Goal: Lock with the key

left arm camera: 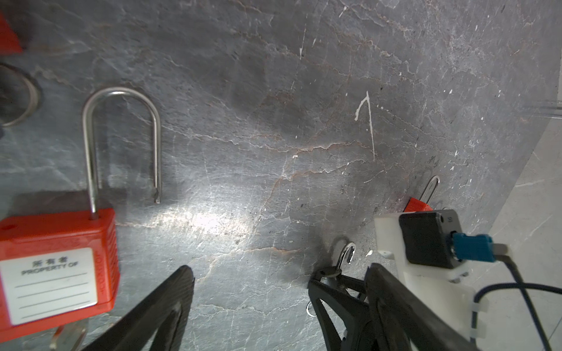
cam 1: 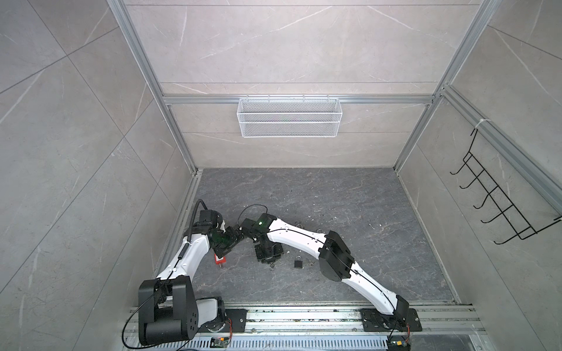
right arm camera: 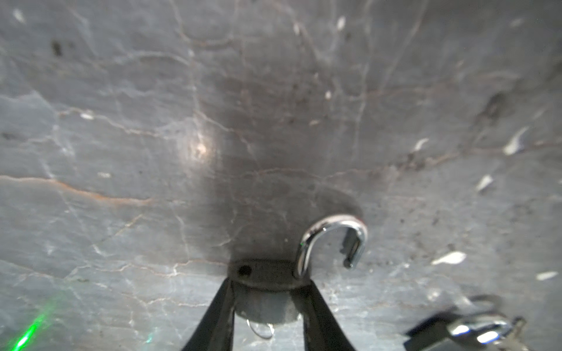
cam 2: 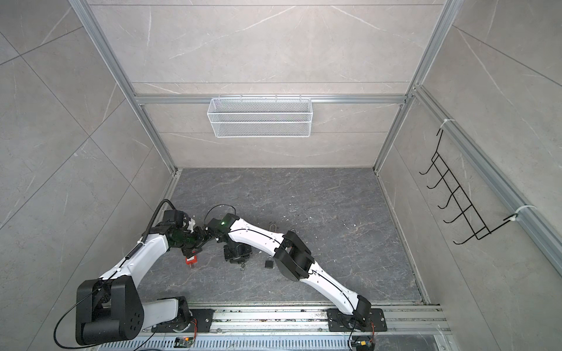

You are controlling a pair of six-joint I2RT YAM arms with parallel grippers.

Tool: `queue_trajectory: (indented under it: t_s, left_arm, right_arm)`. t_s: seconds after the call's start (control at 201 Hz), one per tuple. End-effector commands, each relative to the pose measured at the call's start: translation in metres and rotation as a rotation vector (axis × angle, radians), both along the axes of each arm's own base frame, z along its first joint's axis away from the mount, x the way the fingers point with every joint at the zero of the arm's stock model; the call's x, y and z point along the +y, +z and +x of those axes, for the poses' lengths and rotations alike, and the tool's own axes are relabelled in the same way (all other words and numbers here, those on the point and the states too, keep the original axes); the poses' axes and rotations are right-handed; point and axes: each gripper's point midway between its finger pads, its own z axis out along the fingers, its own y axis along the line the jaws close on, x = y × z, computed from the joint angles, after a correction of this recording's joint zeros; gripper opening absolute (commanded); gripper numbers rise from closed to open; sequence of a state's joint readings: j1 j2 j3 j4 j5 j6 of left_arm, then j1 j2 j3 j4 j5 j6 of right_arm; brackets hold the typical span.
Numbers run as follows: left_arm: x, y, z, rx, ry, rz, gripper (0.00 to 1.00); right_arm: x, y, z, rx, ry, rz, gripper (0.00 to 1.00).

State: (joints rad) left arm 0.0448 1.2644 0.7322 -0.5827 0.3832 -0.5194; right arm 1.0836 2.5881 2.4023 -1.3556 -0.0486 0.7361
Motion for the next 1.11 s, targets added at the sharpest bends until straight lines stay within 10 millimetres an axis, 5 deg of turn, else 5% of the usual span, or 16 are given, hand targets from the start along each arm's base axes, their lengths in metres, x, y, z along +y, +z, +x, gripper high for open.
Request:
queue_trajectory:
  t_s: [0.0,0.144,0.543,0.742,0.926,1.1]
  left_arm:
    - [-0.003,0.015,0.006,-0.068,-0.017,-0.009,0.9]
    - [-0.007,0.024,0.01,-0.118,-0.021,-0.031,0.89]
    - [-0.027,0.063,0.017,-0.384,-0.141,-0.014,0.8]
    - [-0.076,0.087,0.007,-0.66,-0.452,0.123,0.7]
    - [-0.128,0.102,-0.026,-0.968,-0.832,0.241,0.69]
    - [-0.158,0.115,-0.055,-1.273,-1.094,0.289,0.55]
  right_arm:
    - [0.011,0.052,-0.004,-0.145,0.128,0.057,0.29]
    - [-0.002,0.092,0.009,-0.279,0.23,0.081,0.28]
    - [-0.063,0.156,0.012,-0.542,0.529,0.332,0.25]
    - [-0.099,0.18,-0.028,-0.579,0.848,0.453,0.28]
    - [-0.137,0.188,-0.056,-0.589,0.969,0.49,0.29]
    - [-0.153,0.19,-0.089,-0.497,1.108,0.574,0.28]
